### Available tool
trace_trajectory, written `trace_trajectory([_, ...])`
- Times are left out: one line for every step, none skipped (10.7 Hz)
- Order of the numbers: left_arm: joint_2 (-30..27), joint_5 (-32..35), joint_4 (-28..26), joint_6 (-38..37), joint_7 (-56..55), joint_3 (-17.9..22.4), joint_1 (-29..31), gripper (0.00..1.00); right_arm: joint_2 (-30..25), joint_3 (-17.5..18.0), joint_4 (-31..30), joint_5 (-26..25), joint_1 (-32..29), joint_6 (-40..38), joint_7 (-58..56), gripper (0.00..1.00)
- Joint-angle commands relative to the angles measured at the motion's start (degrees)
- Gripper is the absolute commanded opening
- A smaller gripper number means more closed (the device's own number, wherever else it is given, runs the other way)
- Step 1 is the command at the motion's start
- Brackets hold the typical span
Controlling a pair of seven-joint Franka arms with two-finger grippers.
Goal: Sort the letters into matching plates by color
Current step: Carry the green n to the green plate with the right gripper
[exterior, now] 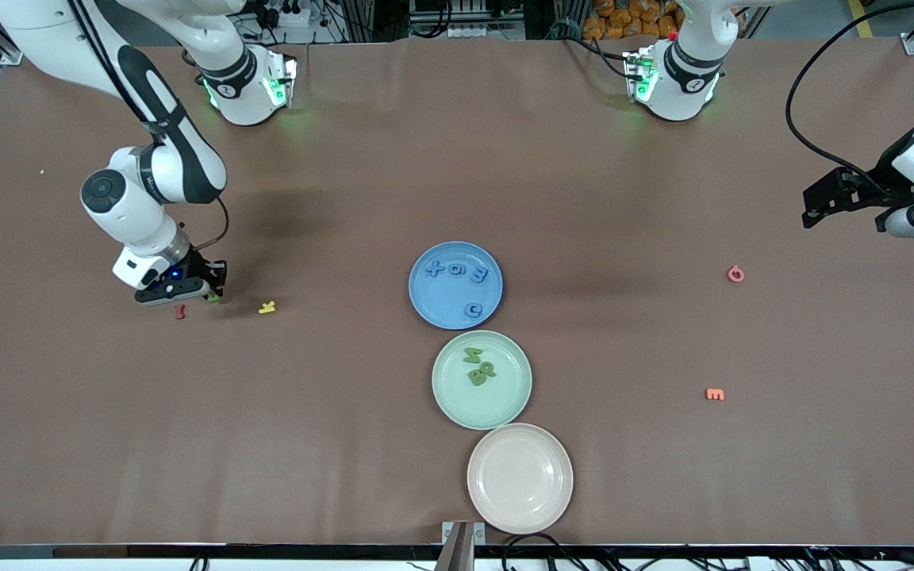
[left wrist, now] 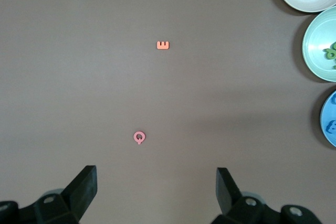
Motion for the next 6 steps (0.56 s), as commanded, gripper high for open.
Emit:
trace_trajectory([0.2, -0.82, 0.58, -0.86, 1.41, 0.26, 0.23, 1.0, -2.69, 2.32, 4.42, 0.05, 2.61, -8.18, 9.75, 0.0])
trace_trajectory([0.29, -0.99, 0.58, -0.86, 1.41, 0.25, 0.23, 1.0, -2.52, 4.42, 6.44, 0.05, 3.05, -9.42, 15.19, 0.0])
trace_trajectory([0.64, -1.0, 0.58, -0.86, 1.41, 0.25, 0.14, 1.0, -2.08, 6.27, 8.21, 0.05, 3.67, -9.87, 19.85, 0.0])
trace_trajectory([0.64, -0.91, 0.58, -0.86, 1.41, 0.25, 0.14, 1.0, -1.73, 7.16, 9.88, 0.05, 4.8, -10.75, 23.9, 0.0])
trace_trajectory([0.56, -0.82, 0.58, -0.86, 1.49, 0.25, 0.14, 1.0, -1.12, 7.69, 11.81, 0.05, 6.47, -11.71, 28.29, 0.0])
trace_trajectory([0.47, -0.47, 0.58, -0.86, 1.41, 0.25, 0.05, 1.0, -0.07, 8.04, 14.44, 0.05, 8.83, -13.2, 33.04, 0.0])
